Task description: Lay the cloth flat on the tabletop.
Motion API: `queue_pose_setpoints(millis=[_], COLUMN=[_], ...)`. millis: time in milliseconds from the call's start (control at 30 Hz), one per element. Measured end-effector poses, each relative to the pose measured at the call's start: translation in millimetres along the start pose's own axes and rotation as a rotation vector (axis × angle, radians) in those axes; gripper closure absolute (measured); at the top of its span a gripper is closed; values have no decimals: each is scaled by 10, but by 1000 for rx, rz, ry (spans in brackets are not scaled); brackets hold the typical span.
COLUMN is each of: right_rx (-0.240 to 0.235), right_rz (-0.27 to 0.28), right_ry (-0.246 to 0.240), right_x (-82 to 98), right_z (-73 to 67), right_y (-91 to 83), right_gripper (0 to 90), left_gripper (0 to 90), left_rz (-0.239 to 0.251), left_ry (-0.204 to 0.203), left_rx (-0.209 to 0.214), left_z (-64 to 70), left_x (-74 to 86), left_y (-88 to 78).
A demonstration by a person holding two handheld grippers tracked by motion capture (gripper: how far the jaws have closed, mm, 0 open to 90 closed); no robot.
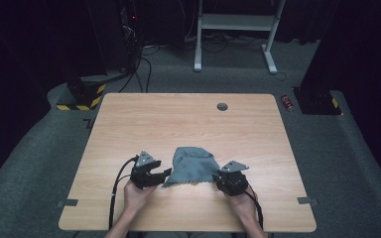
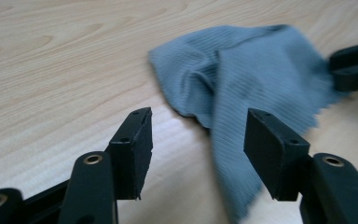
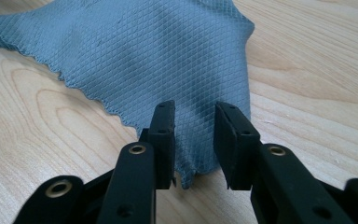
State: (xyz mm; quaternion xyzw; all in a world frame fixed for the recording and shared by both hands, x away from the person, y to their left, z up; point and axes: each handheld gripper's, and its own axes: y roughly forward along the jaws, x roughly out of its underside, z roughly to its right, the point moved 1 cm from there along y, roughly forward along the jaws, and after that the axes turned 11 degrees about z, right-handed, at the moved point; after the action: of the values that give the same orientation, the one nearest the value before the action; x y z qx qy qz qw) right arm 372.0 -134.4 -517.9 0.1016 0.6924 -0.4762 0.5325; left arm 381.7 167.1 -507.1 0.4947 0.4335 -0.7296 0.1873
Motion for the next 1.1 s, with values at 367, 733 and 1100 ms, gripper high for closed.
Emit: queue_pose_setpoints(millis=[367, 733, 1100], right_rx=[-18, -34, -31], right_rz=[-39, -40, -18], right_ry=[-34, -54, -64], right_x=[22, 18, 20], right_z=[-57, -59, -53], right_y=[47, 51, -66], right_gripper=[783, 886, 892], left_gripper=[472, 575, 859], left_rz=[-56, -66, -67], left_ry=[-40, 93, 112], left_rx=[-81, -132, -119], left_z=[-140, -65, -88], left_x=[13, 16, 18], left_y=[403, 441, 422])
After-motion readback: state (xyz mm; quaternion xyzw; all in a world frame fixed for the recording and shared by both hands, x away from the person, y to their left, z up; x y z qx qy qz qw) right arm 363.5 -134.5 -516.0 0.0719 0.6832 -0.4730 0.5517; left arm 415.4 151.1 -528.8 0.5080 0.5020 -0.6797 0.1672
